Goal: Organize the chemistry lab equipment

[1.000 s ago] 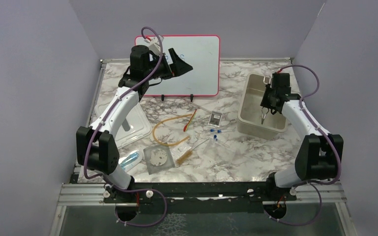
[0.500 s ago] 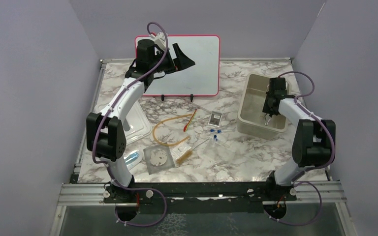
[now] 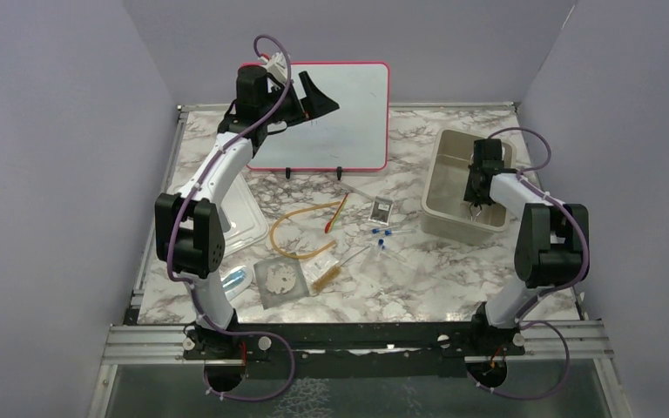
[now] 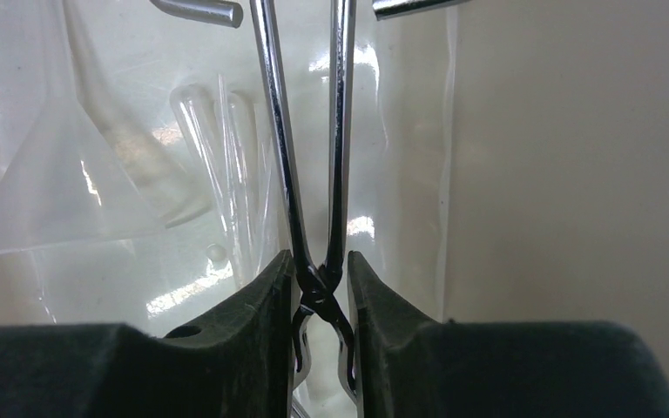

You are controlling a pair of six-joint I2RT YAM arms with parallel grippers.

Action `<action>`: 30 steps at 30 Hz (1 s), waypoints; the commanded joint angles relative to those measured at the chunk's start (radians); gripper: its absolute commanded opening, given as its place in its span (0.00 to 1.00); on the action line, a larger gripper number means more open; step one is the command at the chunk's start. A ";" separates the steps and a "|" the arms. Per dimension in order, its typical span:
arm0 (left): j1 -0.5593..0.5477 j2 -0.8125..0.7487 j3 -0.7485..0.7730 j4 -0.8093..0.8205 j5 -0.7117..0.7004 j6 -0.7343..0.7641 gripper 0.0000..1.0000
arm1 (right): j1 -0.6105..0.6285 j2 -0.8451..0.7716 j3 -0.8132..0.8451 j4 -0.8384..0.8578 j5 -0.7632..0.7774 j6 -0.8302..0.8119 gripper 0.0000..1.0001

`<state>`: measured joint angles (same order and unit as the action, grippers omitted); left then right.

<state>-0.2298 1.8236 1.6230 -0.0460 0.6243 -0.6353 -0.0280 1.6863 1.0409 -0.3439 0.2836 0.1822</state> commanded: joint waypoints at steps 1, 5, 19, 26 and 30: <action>0.007 0.008 0.037 0.015 0.014 0.011 0.98 | -0.004 0.013 0.017 0.025 0.045 0.012 0.32; 0.008 0.001 0.039 -0.021 -0.016 0.037 0.98 | -0.004 -0.020 0.033 0.002 0.036 0.034 0.45; 0.007 -0.056 -0.031 -0.124 -0.136 0.090 0.98 | -0.003 -0.182 0.236 -0.110 -0.142 0.063 0.50; 0.005 -0.101 -0.137 -0.137 -0.179 0.092 0.93 | 0.132 -0.255 0.294 -0.045 -0.322 0.076 0.50; -0.002 -0.138 -0.211 -0.147 -0.203 0.099 0.87 | 0.290 -0.227 0.308 -0.013 -0.337 0.095 0.51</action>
<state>-0.2283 1.7615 1.4727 -0.1761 0.4740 -0.5583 0.1329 1.4464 1.3201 -0.3969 0.0330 0.2504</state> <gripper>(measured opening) 0.910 0.502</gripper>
